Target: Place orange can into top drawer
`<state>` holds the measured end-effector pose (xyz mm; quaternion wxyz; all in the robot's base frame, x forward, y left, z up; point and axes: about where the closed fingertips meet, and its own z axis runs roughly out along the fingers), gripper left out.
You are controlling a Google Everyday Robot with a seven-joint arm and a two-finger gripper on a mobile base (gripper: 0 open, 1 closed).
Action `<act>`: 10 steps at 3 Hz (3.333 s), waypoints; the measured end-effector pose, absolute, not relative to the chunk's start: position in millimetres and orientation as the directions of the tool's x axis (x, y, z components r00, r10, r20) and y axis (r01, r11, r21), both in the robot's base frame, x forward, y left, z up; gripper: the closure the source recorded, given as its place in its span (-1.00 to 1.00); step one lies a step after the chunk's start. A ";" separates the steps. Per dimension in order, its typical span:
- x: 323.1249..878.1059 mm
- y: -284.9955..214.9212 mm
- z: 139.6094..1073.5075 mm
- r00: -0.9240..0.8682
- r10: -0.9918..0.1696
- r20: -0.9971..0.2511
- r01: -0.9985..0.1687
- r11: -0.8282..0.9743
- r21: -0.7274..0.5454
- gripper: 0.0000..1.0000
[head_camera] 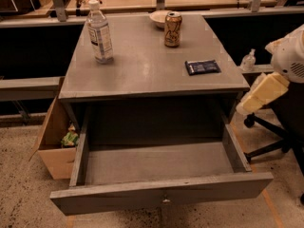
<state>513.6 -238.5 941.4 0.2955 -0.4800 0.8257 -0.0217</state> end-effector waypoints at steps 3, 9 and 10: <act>662.8 -180.4 976.2 -0.019 -0.486 -0.874 -0.715 0.618 -0.328 -1.00; 831.8 -140.8 913.7 -0.126 -0.140 -0.982 -0.504 0.862 -0.059 -1.00; 864.3 -123.4 900.2 -0.149 -0.083 -0.985 -0.516 0.856 0.006 -1.00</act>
Offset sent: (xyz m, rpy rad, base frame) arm 0.1630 0.0585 0.0484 0.5479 -0.4714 0.1431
